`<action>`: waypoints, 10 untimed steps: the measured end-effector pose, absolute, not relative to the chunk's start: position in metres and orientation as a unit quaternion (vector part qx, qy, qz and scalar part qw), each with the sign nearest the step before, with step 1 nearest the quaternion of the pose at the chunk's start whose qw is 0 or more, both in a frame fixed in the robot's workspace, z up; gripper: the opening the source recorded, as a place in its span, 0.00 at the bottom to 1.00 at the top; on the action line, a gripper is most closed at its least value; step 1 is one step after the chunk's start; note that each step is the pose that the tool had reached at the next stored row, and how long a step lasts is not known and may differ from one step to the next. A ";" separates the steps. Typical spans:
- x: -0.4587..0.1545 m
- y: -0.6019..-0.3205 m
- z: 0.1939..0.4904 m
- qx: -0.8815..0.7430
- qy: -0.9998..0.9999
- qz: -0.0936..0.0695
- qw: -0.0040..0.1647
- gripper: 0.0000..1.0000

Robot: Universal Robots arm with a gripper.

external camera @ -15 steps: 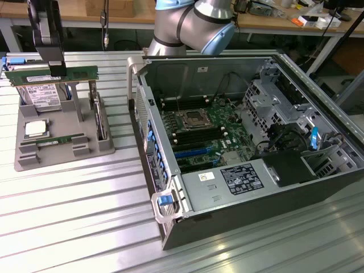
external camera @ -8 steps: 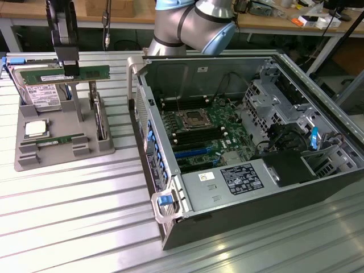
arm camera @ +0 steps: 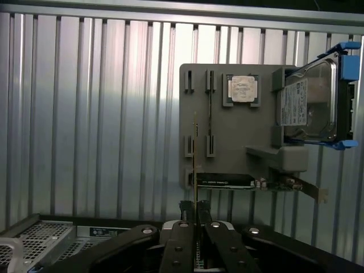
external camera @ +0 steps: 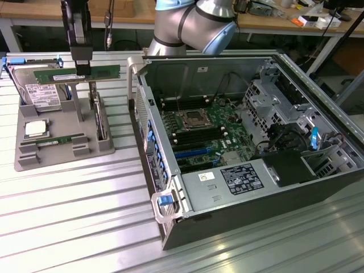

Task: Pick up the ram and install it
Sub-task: 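Pick up the ram and move it above insertion slot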

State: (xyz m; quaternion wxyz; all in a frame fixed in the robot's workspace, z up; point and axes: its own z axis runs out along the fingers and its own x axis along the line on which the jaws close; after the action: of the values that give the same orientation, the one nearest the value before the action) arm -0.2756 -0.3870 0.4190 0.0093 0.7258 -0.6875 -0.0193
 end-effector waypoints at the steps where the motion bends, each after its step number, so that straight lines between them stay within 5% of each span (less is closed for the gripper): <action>1: -0.272 -0.387 0.419 0.726 -0.688 -0.019 0.009 0.13; 10: -0.244 -0.387 0.419 0.726 -0.688 -0.019 0.009 0.13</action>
State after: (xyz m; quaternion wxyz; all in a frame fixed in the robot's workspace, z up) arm -0.2440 -0.3870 0.4190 0.0093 0.7258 -0.6876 -0.0193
